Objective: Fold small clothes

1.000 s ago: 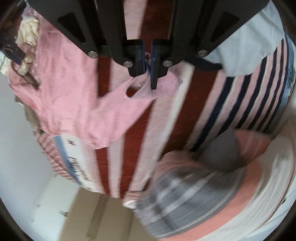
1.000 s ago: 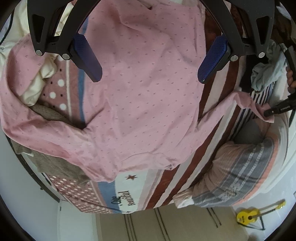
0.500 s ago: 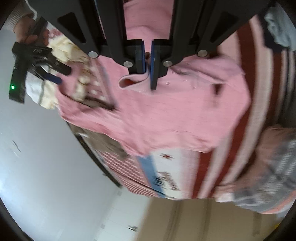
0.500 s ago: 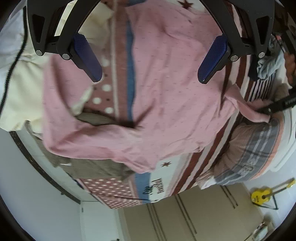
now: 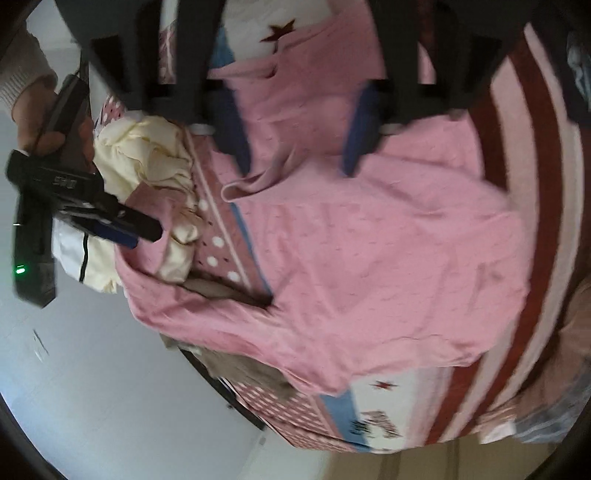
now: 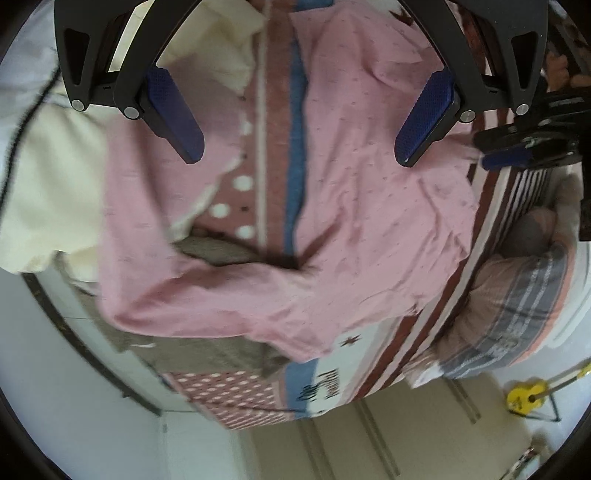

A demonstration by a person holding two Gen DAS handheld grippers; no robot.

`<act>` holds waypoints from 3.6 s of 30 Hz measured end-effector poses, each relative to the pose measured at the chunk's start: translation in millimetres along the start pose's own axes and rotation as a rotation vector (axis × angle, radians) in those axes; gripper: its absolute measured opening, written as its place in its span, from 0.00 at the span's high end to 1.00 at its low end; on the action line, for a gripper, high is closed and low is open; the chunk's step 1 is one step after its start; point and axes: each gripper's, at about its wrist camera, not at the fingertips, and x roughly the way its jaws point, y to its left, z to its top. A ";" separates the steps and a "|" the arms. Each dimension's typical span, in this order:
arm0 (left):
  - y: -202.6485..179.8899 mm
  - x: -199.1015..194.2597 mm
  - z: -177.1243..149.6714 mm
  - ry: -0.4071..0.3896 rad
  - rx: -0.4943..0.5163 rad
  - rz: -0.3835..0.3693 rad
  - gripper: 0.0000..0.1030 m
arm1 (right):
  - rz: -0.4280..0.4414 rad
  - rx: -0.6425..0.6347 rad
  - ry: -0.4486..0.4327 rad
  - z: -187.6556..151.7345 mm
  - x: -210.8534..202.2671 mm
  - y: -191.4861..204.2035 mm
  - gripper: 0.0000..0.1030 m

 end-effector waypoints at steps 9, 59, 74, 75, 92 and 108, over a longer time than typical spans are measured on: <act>95.6 -57.9 -23.8 -0.034 -0.184 0.182 0.45 | 0.107 -0.293 0.148 1.4 61.5 78.1 0.01; 148.9 -67.4 -47.2 -0.061 -0.275 0.152 0.43 | -0.036 -0.895 0.395 -43.9 113.8 144.6 0.80; 156.1 -72.0 -49.1 -0.072 -0.296 0.153 0.42 | 0.160 -0.737 0.328 15.9 129.6 157.0 0.52; 157.3 -72.7 -50.1 -0.072 -0.297 0.155 0.42 | 0.167 -0.740 0.340 16.1 136.3 158.2 0.53; 168.4 -84.4 -55.8 -0.092 -0.320 0.160 0.42 | 0.079 -0.789 0.243 64.7 88.6 148.6 0.98; 158.7 -83.1 -48.9 -0.085 -0.290 0.151 0.42 | 0.007 -0.816 0.132 79.0 -1.3 129.9 0.99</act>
